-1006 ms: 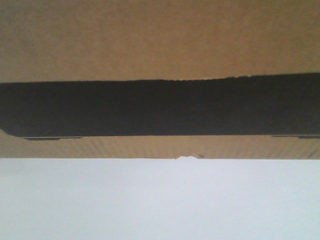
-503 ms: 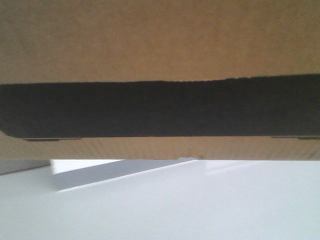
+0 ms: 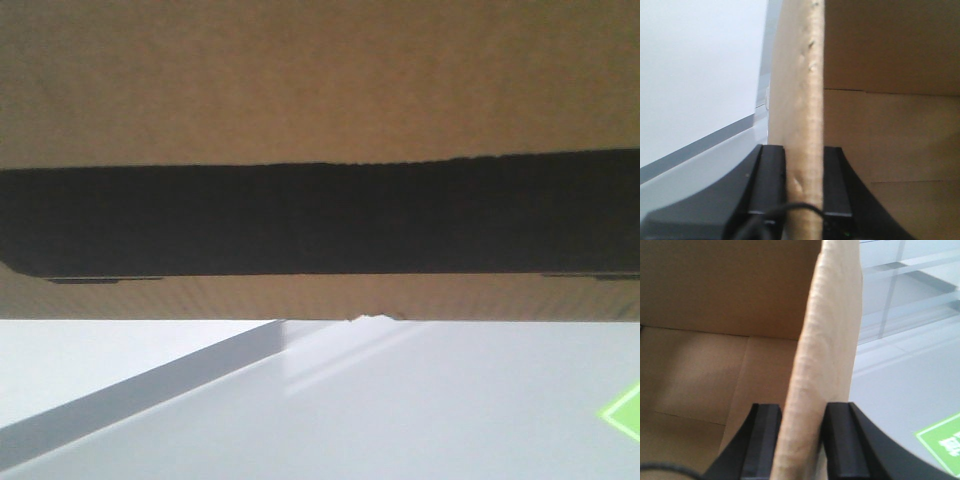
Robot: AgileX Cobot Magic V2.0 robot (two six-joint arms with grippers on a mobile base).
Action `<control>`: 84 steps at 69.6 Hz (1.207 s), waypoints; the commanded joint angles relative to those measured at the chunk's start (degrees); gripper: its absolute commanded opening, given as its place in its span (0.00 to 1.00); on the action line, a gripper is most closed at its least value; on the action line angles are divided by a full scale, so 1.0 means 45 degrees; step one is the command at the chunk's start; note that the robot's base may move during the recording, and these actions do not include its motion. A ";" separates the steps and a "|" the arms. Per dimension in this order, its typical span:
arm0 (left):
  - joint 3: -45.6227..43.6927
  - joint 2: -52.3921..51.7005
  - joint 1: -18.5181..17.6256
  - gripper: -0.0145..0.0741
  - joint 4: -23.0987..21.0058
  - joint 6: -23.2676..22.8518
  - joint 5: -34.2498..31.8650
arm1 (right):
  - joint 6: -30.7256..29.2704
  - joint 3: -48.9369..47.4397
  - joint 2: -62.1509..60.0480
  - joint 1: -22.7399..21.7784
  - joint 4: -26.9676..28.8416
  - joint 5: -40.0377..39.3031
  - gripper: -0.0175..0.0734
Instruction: Grab box from left shelf to table start
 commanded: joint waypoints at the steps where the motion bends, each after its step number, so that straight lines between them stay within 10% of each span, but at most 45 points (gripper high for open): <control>1: -0.0473 -0.0104 -0.0176 0.06 -0.1249 -0.0389 -0.2610 | 0.0068 -0.0437 0.0176 -0.0006 0.0399 -0.1829 0.25; 84: -0.0456 -0.0104 -0.0176 0.06 -0.1249 -0.0389 -0.2610 | 0.0068 -0.0437 0.0176 -0.0006 0.0399 -0.1809 0.25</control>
